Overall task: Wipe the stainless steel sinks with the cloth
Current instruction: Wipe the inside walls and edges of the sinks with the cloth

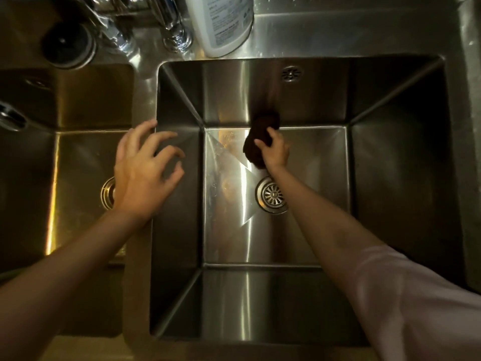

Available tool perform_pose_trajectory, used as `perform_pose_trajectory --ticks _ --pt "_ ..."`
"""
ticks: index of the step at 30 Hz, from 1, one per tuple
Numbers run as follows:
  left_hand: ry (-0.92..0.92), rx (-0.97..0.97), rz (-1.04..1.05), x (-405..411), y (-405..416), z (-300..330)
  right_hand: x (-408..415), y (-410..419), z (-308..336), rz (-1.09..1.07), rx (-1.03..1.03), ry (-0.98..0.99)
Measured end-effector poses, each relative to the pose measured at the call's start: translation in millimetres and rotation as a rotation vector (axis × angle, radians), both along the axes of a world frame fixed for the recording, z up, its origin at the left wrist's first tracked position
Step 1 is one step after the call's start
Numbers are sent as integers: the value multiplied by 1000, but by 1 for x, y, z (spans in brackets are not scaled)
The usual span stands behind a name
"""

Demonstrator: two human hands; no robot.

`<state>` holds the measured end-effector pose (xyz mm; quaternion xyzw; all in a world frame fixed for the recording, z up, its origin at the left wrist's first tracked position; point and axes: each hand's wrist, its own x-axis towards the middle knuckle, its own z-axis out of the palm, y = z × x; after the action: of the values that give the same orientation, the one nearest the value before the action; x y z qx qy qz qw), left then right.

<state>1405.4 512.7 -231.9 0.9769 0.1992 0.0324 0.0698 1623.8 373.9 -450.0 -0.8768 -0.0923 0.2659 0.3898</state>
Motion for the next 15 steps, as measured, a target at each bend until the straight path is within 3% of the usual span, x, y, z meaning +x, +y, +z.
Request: perform_pose_trajectory --ticks 8,15 --pt "-61 -21 -21 -1 2 -1 -56 73 3 145 123 94" --pt "-73 -23 -15 -1 -1 0 -59 87 -2 283 66 58"
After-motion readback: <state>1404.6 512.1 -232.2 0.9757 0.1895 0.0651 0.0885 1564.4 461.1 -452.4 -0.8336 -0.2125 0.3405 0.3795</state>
